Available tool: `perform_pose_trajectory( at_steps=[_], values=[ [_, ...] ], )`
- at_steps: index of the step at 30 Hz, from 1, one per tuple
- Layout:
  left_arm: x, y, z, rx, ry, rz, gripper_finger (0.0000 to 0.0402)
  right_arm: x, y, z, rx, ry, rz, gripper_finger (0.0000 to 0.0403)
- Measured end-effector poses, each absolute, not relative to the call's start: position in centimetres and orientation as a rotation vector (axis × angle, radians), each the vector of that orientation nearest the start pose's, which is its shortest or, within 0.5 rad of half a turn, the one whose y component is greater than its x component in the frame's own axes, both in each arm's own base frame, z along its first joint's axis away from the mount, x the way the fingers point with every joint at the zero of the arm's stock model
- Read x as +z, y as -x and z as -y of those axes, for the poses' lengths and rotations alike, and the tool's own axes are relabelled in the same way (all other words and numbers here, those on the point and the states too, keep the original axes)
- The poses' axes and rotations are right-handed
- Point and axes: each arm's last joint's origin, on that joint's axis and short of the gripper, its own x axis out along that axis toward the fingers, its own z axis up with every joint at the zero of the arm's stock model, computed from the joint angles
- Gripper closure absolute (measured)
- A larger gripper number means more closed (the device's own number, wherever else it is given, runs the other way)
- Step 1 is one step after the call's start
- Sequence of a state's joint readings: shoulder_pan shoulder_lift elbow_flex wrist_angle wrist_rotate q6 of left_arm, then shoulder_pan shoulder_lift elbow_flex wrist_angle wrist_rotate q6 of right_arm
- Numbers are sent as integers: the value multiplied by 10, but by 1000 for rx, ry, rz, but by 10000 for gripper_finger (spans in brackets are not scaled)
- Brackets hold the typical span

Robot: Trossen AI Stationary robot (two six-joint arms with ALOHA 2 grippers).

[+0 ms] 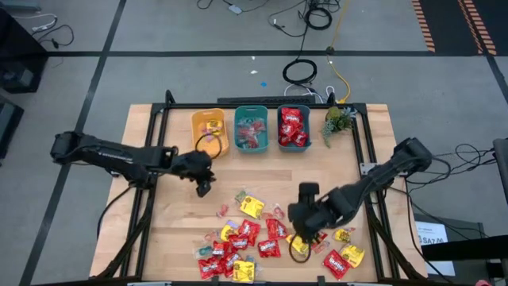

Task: Sort candy
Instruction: Put the yellow candy into the yellow bin

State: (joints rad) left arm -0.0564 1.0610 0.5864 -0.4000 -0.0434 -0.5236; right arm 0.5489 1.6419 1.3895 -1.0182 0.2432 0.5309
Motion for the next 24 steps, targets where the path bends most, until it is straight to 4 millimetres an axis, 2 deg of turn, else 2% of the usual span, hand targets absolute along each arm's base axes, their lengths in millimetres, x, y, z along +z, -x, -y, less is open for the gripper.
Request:
perform_pose_trajectory(
  at_steps=[5, 11, 16, 24],
  values=[
    [197, -179, 33, 127, 464, -768, 281, 258, -276, -184, -58, -47, -1198, 133],
    [212, -163, 52, 66, 412, -648, 281, 229, -274, -212, -41, -23, -1273, 133],
    [225, -152, 51, 82, 345, -549, 281, 194, -276, -229, -70, -1, -1361, 133],
    [234, -136, 39, 112, 317, -502, 281, 146, -297, -235, -98, -13, -1406, 133]
  ],
)
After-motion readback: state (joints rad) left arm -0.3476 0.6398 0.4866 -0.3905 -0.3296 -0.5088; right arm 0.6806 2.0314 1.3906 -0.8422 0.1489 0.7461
